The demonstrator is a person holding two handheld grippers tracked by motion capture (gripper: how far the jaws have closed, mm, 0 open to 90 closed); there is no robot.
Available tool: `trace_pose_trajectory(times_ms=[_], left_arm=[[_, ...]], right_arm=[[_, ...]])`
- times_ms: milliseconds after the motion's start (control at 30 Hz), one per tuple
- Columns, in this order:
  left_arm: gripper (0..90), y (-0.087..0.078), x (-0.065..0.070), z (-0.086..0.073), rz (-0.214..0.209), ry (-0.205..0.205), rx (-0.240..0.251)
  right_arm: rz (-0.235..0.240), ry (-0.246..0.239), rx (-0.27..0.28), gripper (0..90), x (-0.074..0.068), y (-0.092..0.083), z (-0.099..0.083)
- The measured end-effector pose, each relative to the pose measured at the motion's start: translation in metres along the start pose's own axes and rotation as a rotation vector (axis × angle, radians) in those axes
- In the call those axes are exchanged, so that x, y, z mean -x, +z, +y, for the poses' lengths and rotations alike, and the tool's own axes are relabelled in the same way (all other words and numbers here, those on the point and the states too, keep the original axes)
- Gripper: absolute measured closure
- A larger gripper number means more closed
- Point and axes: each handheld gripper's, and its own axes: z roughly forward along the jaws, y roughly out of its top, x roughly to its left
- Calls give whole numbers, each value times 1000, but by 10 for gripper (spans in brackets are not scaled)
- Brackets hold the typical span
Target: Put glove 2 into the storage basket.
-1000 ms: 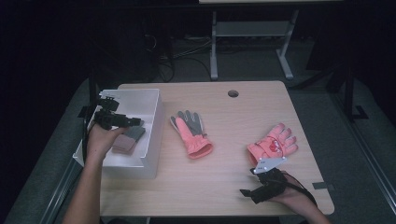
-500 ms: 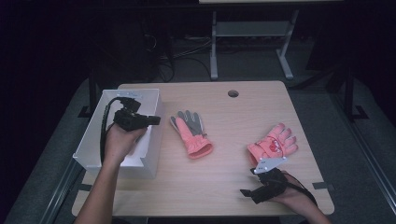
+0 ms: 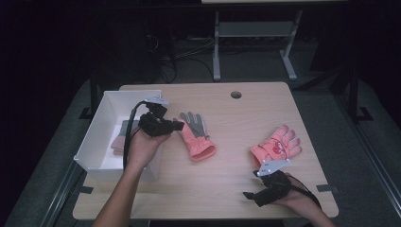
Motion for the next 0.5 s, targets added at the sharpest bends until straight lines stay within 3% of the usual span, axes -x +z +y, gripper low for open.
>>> trace_pose_trajectory(times_ms=[300,500], left_arm=[[896,34,17,4,-25,21,-23],[897,60,21,4,0,24,-43]], right_arm=[[2,0,2,135,1,1,0],[3,-5,-2,135,2,1,-1]])
